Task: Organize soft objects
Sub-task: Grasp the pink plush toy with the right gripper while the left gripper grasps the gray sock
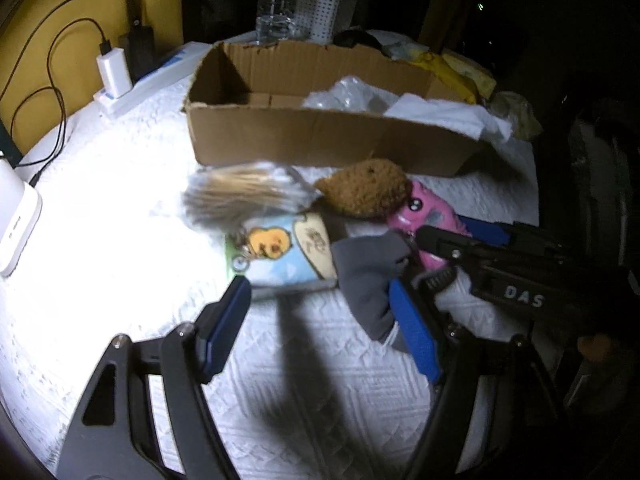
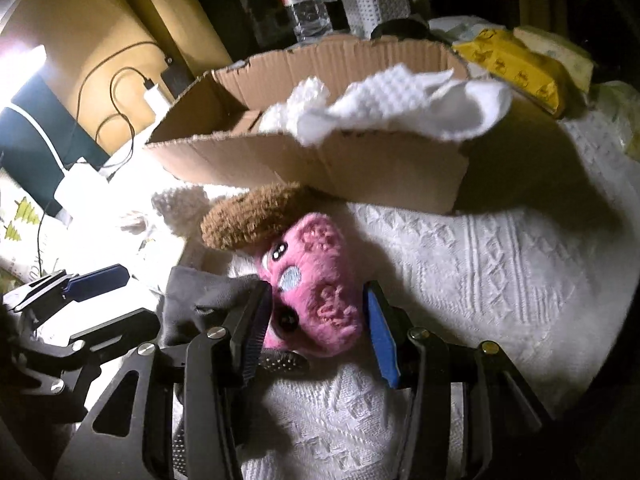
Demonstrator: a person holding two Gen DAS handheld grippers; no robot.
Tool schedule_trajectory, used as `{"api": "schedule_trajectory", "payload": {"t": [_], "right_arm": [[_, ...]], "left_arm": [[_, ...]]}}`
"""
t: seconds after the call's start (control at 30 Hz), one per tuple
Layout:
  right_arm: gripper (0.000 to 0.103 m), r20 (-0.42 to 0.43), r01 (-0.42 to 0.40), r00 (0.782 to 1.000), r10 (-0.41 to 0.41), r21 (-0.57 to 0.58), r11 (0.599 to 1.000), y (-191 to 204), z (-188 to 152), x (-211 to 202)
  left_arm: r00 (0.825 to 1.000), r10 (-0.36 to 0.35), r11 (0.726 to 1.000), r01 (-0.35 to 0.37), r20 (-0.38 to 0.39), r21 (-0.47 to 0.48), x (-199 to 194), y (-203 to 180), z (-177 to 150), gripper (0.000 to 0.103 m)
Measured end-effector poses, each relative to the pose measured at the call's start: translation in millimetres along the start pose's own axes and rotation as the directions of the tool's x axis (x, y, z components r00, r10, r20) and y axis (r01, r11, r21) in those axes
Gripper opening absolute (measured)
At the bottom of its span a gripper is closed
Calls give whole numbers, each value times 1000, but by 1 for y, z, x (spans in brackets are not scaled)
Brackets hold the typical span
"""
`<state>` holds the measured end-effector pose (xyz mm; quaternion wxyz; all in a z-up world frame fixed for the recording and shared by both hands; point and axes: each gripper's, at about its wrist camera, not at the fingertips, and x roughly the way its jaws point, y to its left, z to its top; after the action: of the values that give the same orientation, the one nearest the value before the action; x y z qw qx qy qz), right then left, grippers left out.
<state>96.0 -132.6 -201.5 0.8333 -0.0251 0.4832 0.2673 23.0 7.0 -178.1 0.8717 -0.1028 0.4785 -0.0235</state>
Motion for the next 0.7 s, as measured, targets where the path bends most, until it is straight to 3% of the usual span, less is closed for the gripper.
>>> {"api": "schedule_trajectory", "payload": {"t": [0.03,0.17,0.43,0.7], "right_arm": [[39,3,3,1000,-3,-1,1000,0,-1,0],[37,17,2,1000,-2,-5,1000,-5,-2,-5],[37,56,-2,998,1,6,1000,-17,-8,-26],[37,95,-10,995,8,21,1000,-31,-17,-49]], "left_arm": [[1000,0,1000,0,-4,6,1,-3,-1,73],[1000,-1,1000,2,-14,20,5,-10,-4,73],[998,-23,999,25,-54,41,19,-29,-8,73],[998,35,997,-31,-49,74,32,-39,-15,73]]}}
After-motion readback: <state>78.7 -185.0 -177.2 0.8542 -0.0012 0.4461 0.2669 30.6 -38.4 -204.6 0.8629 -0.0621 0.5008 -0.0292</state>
